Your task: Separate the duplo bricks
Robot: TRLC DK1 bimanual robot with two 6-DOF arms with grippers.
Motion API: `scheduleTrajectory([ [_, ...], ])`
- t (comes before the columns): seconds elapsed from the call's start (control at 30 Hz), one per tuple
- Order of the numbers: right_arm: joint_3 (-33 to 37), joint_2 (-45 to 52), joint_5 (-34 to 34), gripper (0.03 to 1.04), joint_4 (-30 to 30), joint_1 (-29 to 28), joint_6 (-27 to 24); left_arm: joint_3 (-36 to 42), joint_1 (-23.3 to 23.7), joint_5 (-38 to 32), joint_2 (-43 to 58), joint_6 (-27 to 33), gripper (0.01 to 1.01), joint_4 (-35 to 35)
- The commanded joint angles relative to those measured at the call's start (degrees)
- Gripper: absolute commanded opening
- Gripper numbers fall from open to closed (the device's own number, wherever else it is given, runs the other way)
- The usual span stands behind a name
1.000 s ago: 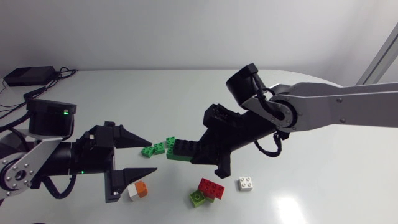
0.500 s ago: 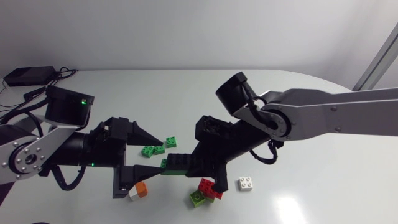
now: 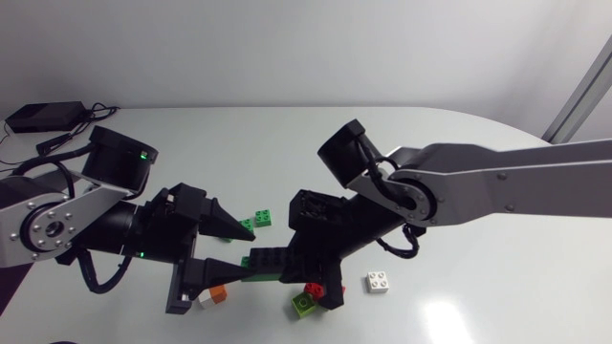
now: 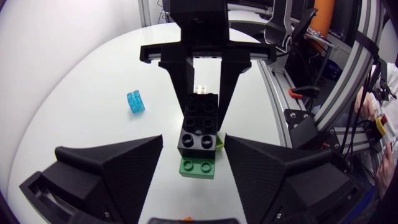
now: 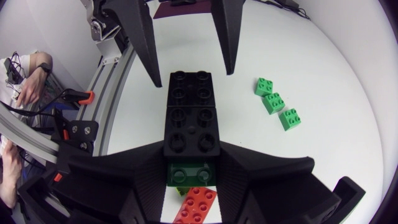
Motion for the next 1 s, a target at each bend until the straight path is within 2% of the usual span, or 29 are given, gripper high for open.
scheduleTrajectory([
  [0.0, -0.99, 1.15, 0.63, 0.21, -0.3, 0.54, -0.67, 1.73, -0.61, 0.77, 0.79, 1.76, 0.646, -0.9],
  [0.27, -0.55, 1.24, 1.33, 0.21, -0.04, 1.16, -0.05, 0.94, -1.75, 0.86, 0.97, 1.67, 0.643, -0.99],
  [0.4, -0.19, 1.24, 1.77, 0.21, -0.04, 1.51, 0.21, 0.85, -2.63, 0.86, 1.41, 1.32, 0.484, -0.9],
  [0.47, -0.02, 1.24, 1.77, 0.21, -0.04, 1.68, 0.3, 0.94, -2.8, 0.86, 1.5, 0.97, 0.372, -0.81],
  [0.97, -0.99, 0.36, 3.53, 0.21, 0.75, 2.56, 0.56, 3.13, -3.86, 0.07, 3.43, 1.23, 0.343, -4.68],
])
